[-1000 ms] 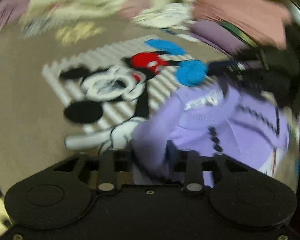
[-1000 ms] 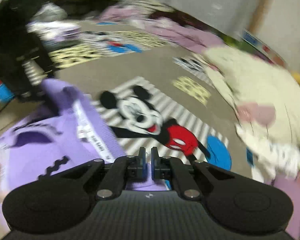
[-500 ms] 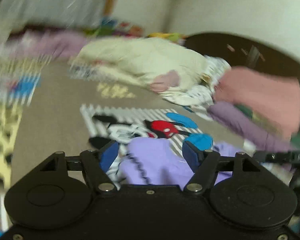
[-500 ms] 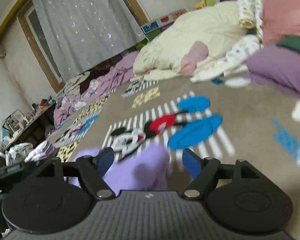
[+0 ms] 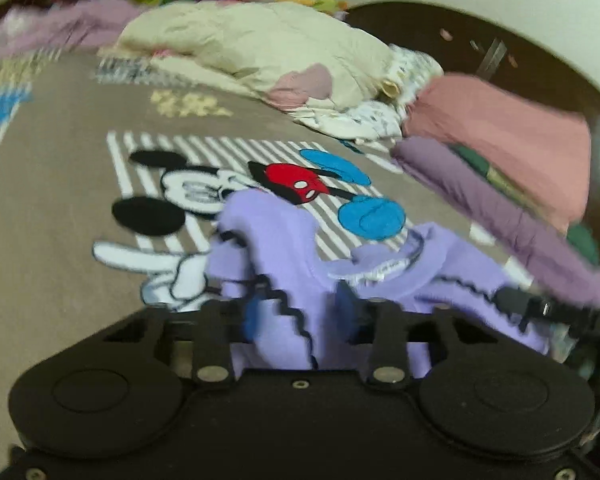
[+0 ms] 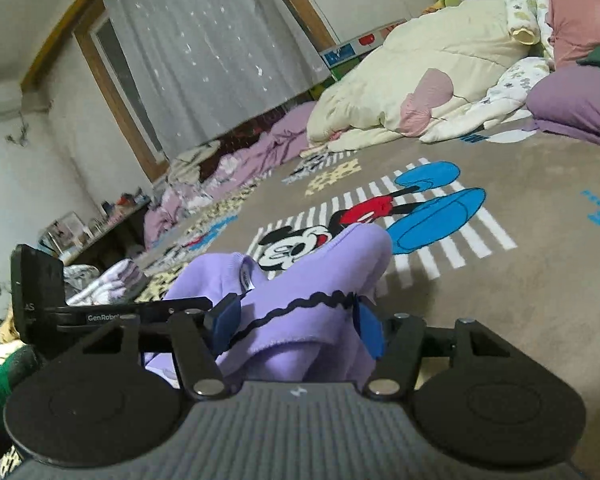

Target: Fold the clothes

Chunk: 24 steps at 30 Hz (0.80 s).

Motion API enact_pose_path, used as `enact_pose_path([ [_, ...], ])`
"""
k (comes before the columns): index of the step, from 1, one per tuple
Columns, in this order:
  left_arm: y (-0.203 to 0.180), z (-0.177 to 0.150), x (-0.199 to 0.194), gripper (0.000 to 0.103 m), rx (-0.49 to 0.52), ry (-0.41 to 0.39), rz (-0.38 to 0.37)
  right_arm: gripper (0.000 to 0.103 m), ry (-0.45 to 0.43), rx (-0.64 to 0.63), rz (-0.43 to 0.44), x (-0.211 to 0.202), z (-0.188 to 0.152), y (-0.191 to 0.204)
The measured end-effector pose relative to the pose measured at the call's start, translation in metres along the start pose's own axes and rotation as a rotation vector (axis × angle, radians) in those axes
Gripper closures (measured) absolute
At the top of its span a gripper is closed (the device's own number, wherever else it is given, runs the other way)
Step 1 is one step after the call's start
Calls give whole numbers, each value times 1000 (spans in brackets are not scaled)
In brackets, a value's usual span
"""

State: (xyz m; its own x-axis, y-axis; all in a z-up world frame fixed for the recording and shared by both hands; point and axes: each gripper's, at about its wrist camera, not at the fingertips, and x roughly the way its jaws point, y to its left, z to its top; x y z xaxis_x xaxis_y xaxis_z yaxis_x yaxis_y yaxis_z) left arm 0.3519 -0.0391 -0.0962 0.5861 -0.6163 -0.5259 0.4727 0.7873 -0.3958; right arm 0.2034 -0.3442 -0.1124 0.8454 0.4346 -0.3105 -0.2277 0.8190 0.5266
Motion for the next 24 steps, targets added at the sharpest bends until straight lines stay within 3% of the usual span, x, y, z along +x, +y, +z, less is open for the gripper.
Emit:
enact_pose_path([
  [1,1,-2,3,89,-53,1,-28,40,-2,12,10,1,-1,-2],
  [3,14,-5,-7,92,-252,-41,-165,42,3,39,32,3,0,-6],
  [5,27,-12,-25,92,-429,-140,-336,59,10,42,85,3,4,-8],
  [7,51,-27,-24,92,-584,-176,-378,62,5,12,121,-1,8,-5],
  [9,83,-47,9,92,-787,-51,-377,62,30,-37,76,4,10,-2],
  [11,92,-49,20,90,-841,5,-337,61,89,-8,36,19,8,-11],
  [12,96,-49,22,89,-880,16,-326,55,122,16,18,28,7,-16],
  [14,93,-48,19,84,-884,13,-302,43,153,87,3,37,4,-30],
  [16,88,-45,13,76,-853,7,-281,43,157,123,11,38,7,-34],
  [17,84,-42,8,55,-826,-1,-273,43,152,110,0,36,10,-32],
  [19,72,-29,-17,23,-717,-42,-192,40,135,82,-24,30,17,-25],
  [21,55,-17,-46,23,-538,-104,-89,40,79,31,-56,16,25,-15],
  [24,27,2,-60,24,-255,-160,-42,39,-36,-137,-103,-4,39,3],
])
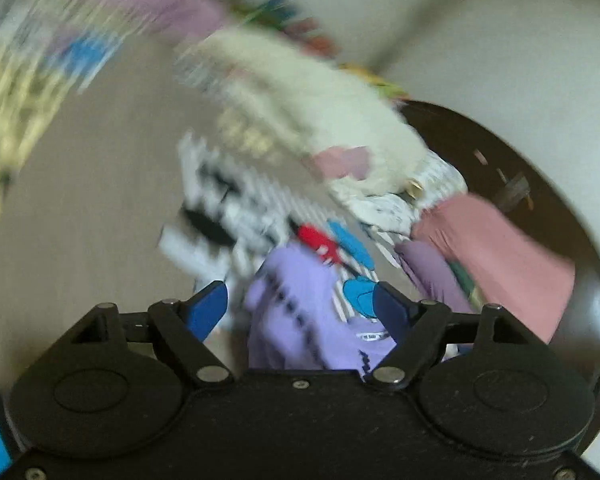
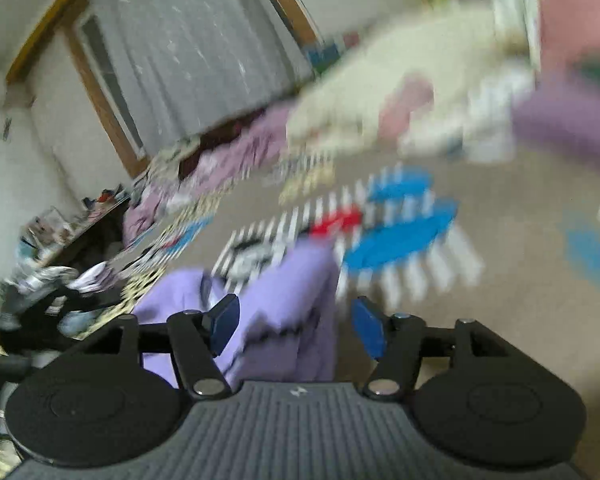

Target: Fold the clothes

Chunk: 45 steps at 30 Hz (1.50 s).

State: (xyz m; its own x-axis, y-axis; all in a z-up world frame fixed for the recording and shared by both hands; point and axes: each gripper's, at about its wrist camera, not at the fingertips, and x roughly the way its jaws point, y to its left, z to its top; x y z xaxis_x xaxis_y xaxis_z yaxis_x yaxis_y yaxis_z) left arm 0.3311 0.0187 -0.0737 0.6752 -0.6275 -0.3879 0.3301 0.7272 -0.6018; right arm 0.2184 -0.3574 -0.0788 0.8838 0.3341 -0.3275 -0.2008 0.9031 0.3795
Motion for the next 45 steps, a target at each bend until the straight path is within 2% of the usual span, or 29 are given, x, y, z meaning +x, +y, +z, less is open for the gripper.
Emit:
enact_pose_path([
  [1,-11,4,-3,24,94,-15,7,39,-6,-39,-7,2,3,3],
  [2,-17,9,8,25,154,13,30,39,20,-24,5,11,6,1],
  [4,-18,12,35,26,200,74,73,39,88,59,45,33,10,-8],
  [6,-6,6,53,60,153,127,64,40,157,148,47,53,11,-19],
  [7,0,3,61,90,129,153,59,47,174,174,43,60,11,-23],
  [8,6,0,69,91,101,178,52,57,182,177,50,65,10,-25],
  [9,19,-6,64,91,-35,149,-10,77,170,155,76,66,10,-23],
  [11,44,-17,54,91,-304,88,-134,80,119,85,139,64,14,-17],
  [12,51,-25,50,92,-384,56,-179,81,94,51,170,62,16,-14],
  [13,57,-34,50,92,-429,53,-174,81,68,16,201,61,18,-12],
  [15,67,-41,54,92,-494,70,-133,81,98,23,212,74,17,-18],
  [17,70,-39,60,90,-520,93,-88,78,176,21,137,94,6,-26],
  [18,67,-35,61,89,-500,106,-79,66,200,20,91,102,0,-30],
  [19,63,-31,63,78,-478,119,-70,51,199,33,71,102,0,-34],
  [20,54,-24,61,60,-405,139,-50,50,193,49,62,100,2,-37],
  [22,34,-12,42,38,-265,97,8,47,172,62,39,91,7,-41],
  [24,10,-5,15,38,-73,25,59,46,132,28,-1,73,18,-36],
  [26,-12,-13,-9,38,95,-24,55,45,88,-25,-15,53,27,-27],
  [28,-29,-32,-21,38,208,-28,-45,45,46,-111,46,34,33,-7],
  [30,-47,-49,-11,38,325,8,-67,45,52,-188,165,21,25,15],
  [31,-53,-61,6,38,410,78,-11,45,77,-231,208,20,16,25],
  [33,-66,-85,41,34,580,215,100,44,172,-344,175,35,-12,37],
  [34,-66,-100,46,32,649,189,118,44,226,-404,144,45,-28,43],
  [36,-56,-95,50,29,568,169,106,42,234,-428,128,54,-42,38],
  [37,-58,-92,49,29,574,182,110,42,242,-405,132,57,-39,34],
  [39,-72,-89,29,35,616,137,101,42,240,-414,126,53,-36,34],
  [41,-86,-87,9,35,657,91,92,43,209,-433,127,36,-32,44],
  [42,-90,-87,-4,35,663,39,77,44,185,-452,141,27,-28,53],
  [45,-95,-103,-6,38,759,45,63,44,119,-553,166,0,-29,72],
])
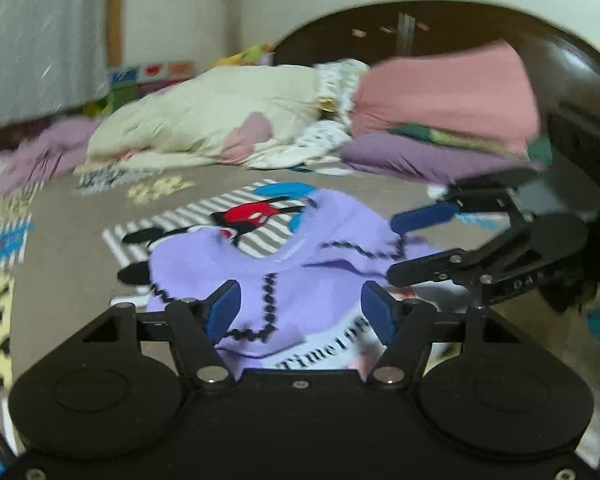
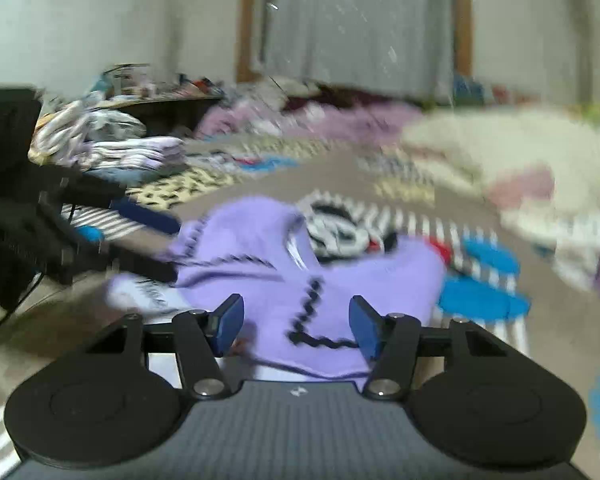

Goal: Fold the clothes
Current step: 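Open both tools and reposition them at the sweatshirt's folded edges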

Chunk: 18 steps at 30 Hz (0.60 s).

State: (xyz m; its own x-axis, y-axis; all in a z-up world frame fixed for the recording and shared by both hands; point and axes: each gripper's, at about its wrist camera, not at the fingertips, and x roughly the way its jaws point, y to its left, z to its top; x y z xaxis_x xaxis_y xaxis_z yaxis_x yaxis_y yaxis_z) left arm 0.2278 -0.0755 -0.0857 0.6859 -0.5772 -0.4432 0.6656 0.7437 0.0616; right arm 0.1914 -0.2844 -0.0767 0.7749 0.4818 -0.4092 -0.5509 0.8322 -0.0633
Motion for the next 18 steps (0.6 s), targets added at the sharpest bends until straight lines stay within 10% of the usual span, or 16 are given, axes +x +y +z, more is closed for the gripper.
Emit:
enact_pose_path([
  [2,0,-10,30,40,-1,115,-15,44,43,-29,-12,2,-7,4],
  [11,5,-15,41,32,-80,143,-1,34,78,55,-27,18,-34,-3],
  [18,26,-26,-30,28,-502,1,35,22,-24,262,-174,-29,-28,1],
])
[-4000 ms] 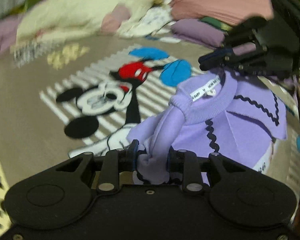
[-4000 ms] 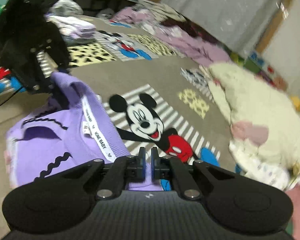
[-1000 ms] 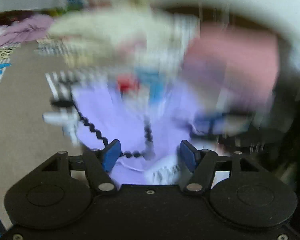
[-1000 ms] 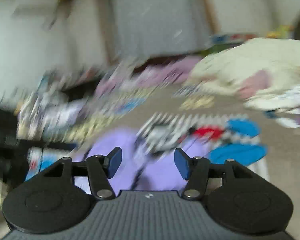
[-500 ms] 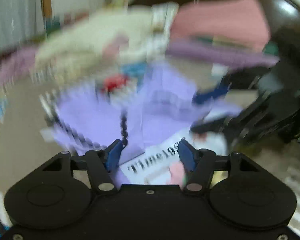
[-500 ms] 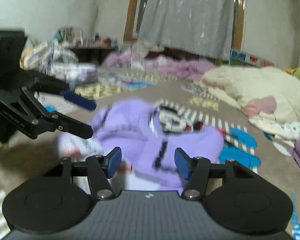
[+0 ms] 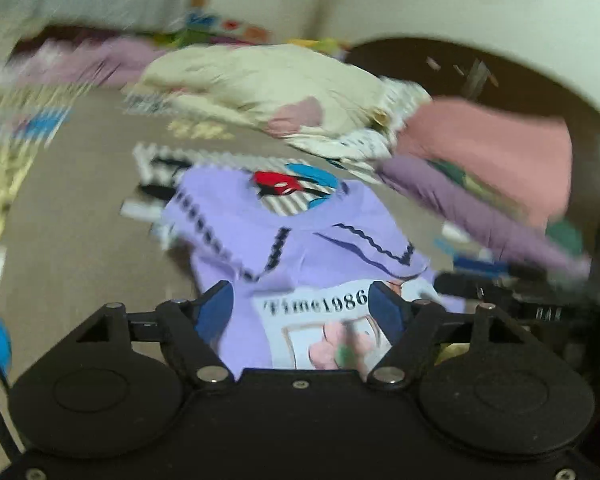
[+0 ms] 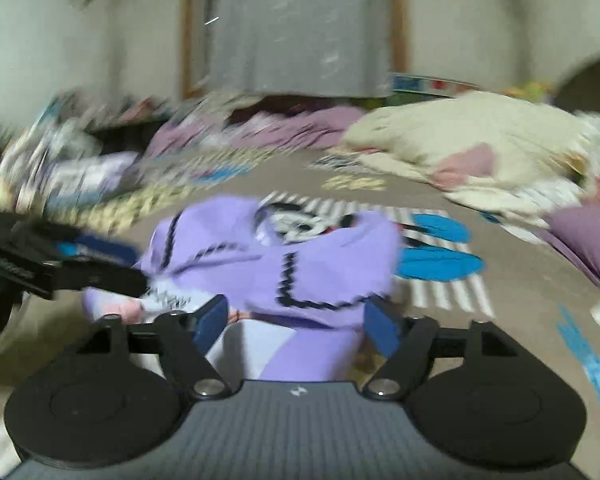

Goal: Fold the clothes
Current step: 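Grasp and lift the sweatshirt with both tools, folding it in half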

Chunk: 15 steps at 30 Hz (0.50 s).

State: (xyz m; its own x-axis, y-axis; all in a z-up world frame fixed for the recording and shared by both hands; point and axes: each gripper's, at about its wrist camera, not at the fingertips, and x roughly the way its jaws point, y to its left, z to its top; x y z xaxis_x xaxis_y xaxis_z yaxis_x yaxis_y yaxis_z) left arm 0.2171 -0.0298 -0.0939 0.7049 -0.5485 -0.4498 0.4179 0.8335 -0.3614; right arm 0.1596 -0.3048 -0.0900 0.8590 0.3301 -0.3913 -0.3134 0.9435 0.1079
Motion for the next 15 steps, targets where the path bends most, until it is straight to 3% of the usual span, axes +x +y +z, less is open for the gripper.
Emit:
enact_pose_path([
  [3,21,-4,-1,27,-227,0,-6,21,45,193,5,-5,-7,-13],
  [6,40,-7,4,19,-421,8,-78,18,69,420,40,5,-19,-33],
  [9,49,-12,25,19,-525,43,-83,16,89,652,80,18,-32,-53],
  [12,44,-17,39,22,-594,34,-78,17,104,713,94,36,-38,-51],
  [14,37,-16,39,53,-622,20,-62,31,113,735,100,49,-42,-47],
  [15,36,-18,36,64,-635,15,-60,33,118,747,103,55,-44,-45],
])
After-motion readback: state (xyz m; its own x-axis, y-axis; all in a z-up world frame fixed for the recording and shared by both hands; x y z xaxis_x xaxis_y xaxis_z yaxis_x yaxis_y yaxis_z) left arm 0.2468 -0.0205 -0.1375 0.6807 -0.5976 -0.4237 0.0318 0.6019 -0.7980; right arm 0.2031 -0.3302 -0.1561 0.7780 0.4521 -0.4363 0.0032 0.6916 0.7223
